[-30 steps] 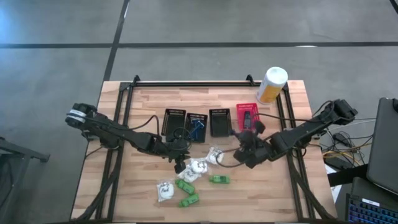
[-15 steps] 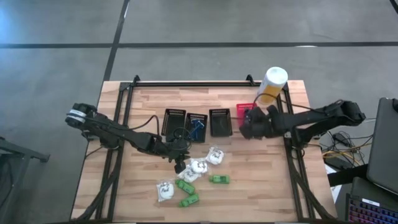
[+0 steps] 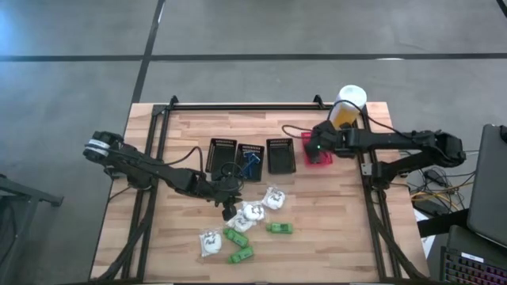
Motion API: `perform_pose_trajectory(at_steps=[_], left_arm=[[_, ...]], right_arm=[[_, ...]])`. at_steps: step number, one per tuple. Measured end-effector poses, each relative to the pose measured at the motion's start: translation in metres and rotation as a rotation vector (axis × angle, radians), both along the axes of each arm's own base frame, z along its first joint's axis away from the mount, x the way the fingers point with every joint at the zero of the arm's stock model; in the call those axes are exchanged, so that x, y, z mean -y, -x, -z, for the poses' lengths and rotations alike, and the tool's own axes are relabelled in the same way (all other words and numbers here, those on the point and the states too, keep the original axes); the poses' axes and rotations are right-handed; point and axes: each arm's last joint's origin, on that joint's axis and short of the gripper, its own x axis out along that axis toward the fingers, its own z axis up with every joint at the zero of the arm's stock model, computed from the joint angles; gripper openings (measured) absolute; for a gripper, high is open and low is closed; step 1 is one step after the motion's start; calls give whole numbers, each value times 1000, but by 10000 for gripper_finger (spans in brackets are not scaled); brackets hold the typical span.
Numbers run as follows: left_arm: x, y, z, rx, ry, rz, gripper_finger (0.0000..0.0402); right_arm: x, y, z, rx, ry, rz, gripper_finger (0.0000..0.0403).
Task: Pick & Place Travel size toiletries
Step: Put the blue shave cream into the red bin
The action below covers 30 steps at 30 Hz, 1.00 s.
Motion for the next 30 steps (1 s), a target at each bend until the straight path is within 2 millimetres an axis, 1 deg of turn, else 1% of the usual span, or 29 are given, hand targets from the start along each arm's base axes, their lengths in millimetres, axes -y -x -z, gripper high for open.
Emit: perform_pose_trajectory(at_steps=[3, 8, 17, 23, 26, 30], left_arm=[[0, 0, 0, 0, 0, 0, 99], [0, 0, 0, 0, 0, 0, 99], [0, 0, 0, 0, 0, 0, 99], [0, 0, 0, 0, 0, 0, 99], [0, 0, 0, 0, 0, 1, 99], [0, 0, 0, 0, 0, 1, 99]], right_arm=[[7, 0, 2, 30, -21, 3, 32], [14, 0, 8, 73, -54, 0, 32], [12, 6, 30, 88, -85, -9, 38], [11, 8, 37, 87, -85, -9, 34], [11, 8, 38, 84, -86, -9, 45], [11, 8, 38, 83, -87, -9, 72]])
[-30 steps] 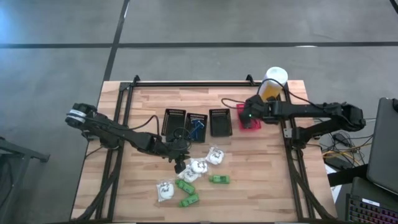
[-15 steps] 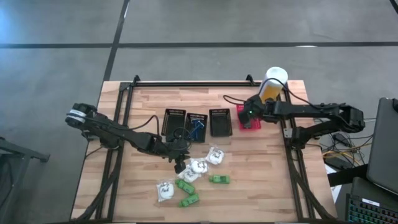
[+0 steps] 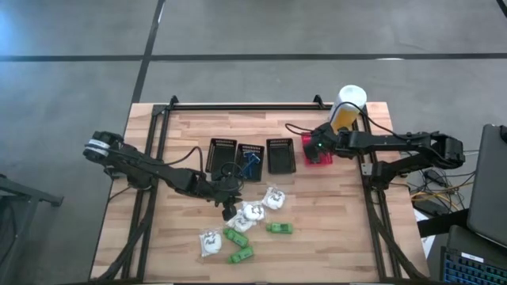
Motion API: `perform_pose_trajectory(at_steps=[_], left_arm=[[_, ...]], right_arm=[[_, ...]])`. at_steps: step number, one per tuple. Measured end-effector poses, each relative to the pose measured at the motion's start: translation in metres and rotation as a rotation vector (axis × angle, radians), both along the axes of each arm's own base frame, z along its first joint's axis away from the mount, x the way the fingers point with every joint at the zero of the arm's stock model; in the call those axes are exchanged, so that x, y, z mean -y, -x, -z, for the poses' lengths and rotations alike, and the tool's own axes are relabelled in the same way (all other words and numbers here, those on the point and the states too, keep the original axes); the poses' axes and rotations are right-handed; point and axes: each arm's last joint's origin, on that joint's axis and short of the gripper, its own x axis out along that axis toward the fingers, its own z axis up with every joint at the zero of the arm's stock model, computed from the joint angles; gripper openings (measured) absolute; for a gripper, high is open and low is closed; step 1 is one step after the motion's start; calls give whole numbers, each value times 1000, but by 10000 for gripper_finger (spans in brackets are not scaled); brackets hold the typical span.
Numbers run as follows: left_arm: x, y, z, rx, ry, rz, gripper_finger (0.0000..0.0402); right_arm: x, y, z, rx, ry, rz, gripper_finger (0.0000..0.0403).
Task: Pick & Place Travel size toiletries
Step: Put the blue shave cream into the red bin
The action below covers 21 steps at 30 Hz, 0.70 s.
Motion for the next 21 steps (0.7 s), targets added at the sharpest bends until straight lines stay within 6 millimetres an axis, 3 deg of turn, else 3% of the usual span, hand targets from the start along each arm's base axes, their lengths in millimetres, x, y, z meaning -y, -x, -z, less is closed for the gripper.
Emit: perform_pose_trajectory(at_steps=[11, 21], left_arm=[[-2, 0, 0, 12, -43, -48, 99], [-3, 0, 0, 16, -60, -67, 99]], right_arm=[[0, -1, -1, -12, 12, -35, 145], [2, -7, -5, -23, 80, -151, 185]])
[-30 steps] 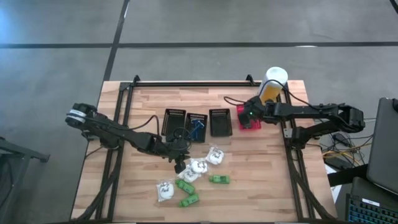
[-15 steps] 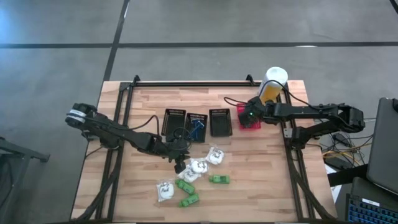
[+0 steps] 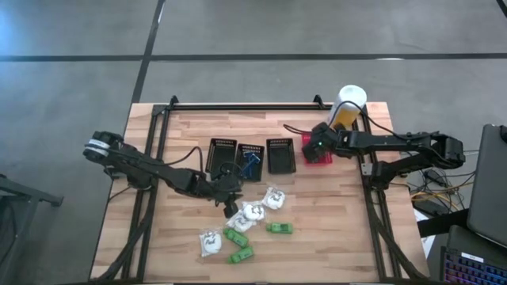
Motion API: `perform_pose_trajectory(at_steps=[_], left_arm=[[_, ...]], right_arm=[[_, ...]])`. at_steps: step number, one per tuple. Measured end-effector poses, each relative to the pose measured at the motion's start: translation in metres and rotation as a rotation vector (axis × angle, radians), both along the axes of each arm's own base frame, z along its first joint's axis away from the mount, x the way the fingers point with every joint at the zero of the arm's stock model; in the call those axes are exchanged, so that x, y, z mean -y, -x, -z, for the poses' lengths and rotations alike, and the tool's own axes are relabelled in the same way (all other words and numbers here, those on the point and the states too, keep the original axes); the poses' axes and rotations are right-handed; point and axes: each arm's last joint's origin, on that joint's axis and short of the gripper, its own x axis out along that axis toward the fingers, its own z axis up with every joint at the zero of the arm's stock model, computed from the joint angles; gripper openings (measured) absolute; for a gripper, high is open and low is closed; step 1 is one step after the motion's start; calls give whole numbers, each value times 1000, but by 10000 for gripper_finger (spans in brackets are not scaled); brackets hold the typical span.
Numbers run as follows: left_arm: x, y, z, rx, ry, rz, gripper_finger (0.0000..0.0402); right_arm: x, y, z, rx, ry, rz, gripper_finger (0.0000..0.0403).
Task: Pick & Place Travel size toiletries
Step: Put the blue shave cream into the red bin, then put the bottom left vanity pack into the left black bin
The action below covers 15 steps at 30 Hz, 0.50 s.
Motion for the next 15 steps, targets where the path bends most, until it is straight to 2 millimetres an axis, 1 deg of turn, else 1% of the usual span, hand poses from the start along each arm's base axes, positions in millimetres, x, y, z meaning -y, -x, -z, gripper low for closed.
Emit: perform_pose_trajectory(at_steps=[12, 14, 15], left_arm=[[0, 0, 0, 0, 0, -2, 99], [-2, 0, 0, 6, -18, -32, 99], [-4, 0, 0, 15, -37, -74, 99]], right_arm=[[3, -12, -10, -37, 161, -224, 208], [4, -13, -11, -51, 188, -259, 211], [4, -14, -12, -58, 204, -277, 212]])
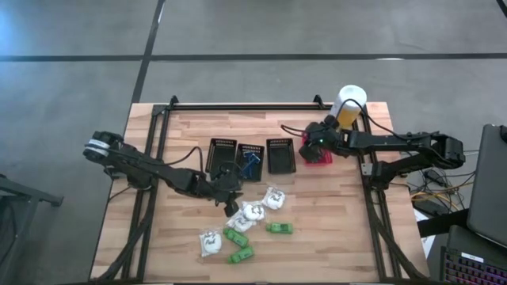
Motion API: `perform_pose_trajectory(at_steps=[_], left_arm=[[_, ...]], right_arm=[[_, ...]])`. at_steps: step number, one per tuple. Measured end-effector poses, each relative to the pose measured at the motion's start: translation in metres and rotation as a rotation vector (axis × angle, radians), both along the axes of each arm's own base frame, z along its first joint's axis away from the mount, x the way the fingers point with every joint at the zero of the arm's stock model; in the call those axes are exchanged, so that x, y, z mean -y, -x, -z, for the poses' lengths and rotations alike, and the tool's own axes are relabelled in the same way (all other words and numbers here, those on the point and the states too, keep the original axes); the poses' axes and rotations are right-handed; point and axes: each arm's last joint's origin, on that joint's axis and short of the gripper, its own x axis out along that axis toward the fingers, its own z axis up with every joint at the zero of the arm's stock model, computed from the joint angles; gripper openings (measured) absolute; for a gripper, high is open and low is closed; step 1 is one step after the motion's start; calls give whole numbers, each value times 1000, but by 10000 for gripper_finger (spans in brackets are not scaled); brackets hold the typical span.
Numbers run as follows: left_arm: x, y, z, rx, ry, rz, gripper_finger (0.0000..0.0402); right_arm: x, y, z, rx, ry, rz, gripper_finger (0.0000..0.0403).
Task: Pick & Place Travel size toiletries
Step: Put the bottom left vanity pack into the left black bin
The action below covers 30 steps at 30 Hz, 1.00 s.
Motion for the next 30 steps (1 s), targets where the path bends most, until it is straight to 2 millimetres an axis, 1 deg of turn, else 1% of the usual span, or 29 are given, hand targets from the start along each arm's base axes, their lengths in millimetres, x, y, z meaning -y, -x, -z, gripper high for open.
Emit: perform_pose_trajectory(at_steps=[4, 9, 19, 25, 30], left_arm=[[-9, 0, -2, 38, -146, -173, 99], [-11, 1, -3, 54, -229, -247, 99], [-13, 5, 1, -1, -269, -258, 99], [-14, 11, 0, -46, -288, -251, 99], [-16, 18, -1, -96, -313, -252, 99]], right_arm=[[2, -3, -4, -41, 91, -61, 219], [5, -5, -10, -70, 222, -25, 228], [6, -6, -12, -72, 253, -24, 254], [8, -12, -22, -29, 341, -72, 270], [9, -15, -28, 12, 380, -82, 283]])
